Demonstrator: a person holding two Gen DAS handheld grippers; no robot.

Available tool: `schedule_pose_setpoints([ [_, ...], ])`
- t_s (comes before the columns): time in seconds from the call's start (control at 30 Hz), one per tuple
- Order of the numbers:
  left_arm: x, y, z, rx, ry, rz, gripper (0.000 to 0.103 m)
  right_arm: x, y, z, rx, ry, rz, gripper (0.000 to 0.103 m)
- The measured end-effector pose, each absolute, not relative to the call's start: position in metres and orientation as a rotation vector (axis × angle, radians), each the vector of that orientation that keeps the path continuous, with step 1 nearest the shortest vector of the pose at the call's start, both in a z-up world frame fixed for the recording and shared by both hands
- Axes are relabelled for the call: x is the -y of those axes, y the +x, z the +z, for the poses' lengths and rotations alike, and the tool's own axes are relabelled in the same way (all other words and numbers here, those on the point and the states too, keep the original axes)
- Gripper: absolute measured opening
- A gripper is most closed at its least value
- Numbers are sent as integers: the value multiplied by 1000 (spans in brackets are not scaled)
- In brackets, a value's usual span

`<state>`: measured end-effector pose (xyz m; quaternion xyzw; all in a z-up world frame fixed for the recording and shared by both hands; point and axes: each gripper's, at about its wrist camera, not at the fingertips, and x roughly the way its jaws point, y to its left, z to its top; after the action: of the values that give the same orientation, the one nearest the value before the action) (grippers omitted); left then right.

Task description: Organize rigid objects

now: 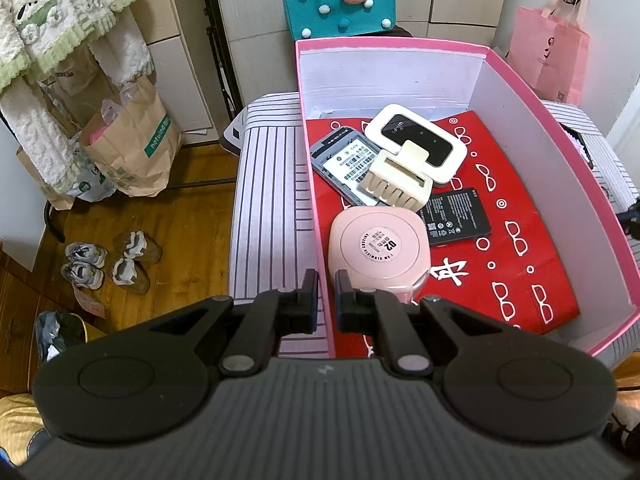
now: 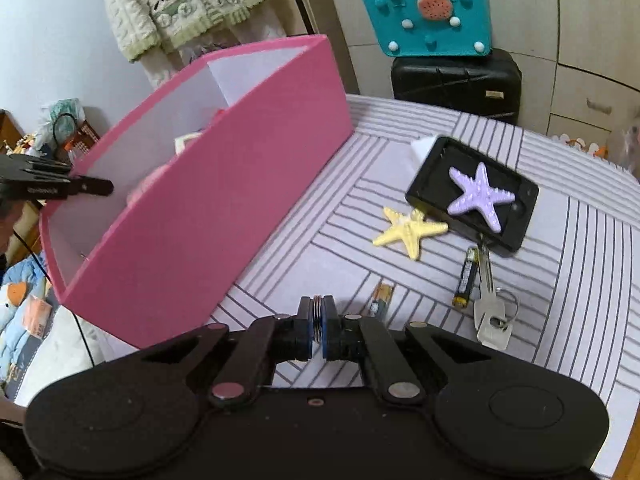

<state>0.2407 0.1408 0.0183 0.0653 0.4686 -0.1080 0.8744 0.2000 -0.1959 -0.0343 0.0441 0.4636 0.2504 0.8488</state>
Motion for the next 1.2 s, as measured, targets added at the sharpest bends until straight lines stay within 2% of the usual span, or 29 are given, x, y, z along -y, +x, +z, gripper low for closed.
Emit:
schedule_pose_setpoints([
  [0.73, -142, 245, 23, -1022, 155, -253, 7, 147, 215, 112, -726, -52, 652, 6],
  [0.9, -144, 245, 22, -1007, 154, -257, 8, 120, 223, 108, -750, -33, 762, 6],
  [1.2, -142, 245, 23, -1019, 170, -276, 8, 49, 245, 51, -910, -108, 823, 6],
])
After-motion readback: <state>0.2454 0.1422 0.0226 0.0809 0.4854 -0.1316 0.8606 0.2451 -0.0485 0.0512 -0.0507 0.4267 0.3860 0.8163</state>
